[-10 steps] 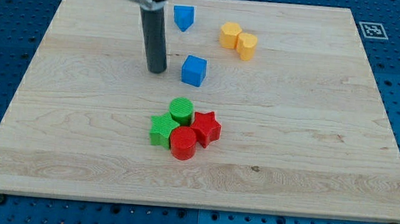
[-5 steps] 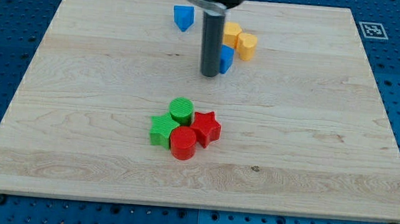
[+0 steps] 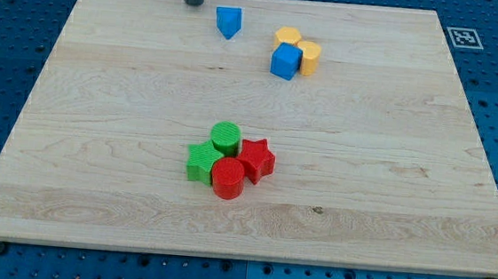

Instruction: Push the blue blocks into the yellow blocks

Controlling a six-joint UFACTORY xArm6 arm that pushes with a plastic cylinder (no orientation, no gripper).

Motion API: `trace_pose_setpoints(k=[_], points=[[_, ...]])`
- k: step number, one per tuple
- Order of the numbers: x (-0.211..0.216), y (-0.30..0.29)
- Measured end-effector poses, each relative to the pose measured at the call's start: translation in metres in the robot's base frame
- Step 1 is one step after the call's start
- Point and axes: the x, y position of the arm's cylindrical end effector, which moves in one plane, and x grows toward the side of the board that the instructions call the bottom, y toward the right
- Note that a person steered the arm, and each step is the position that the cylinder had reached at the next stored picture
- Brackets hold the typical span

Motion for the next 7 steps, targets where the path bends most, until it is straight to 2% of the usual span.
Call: trace_pose_setpoints(k=[1,3,5,7], points=[[0.002,0.016],[0.050,0.037],[0.069,0.085],[0.085,0.070]])
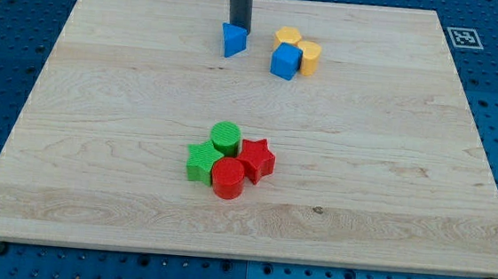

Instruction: Push the blue blocks into the yellow blocks

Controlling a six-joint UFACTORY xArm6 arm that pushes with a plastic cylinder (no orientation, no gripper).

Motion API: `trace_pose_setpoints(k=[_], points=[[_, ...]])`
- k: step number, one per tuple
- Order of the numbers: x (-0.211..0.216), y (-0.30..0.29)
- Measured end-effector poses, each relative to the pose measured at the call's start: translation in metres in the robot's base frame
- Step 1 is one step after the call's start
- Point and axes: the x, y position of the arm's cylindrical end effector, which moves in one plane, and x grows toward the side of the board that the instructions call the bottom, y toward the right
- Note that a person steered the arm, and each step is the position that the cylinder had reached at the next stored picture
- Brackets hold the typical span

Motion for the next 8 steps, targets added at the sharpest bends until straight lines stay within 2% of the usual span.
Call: trace_pose_setpoints(k=[1,2,3,5,6,7,8], points=[[-0.009,-0.035],[0.002,-0.057],[0.013,-0.056],[0.027,-0.016],[0.033,0.025],[0.050,0.010],[0.082,-0.079]])
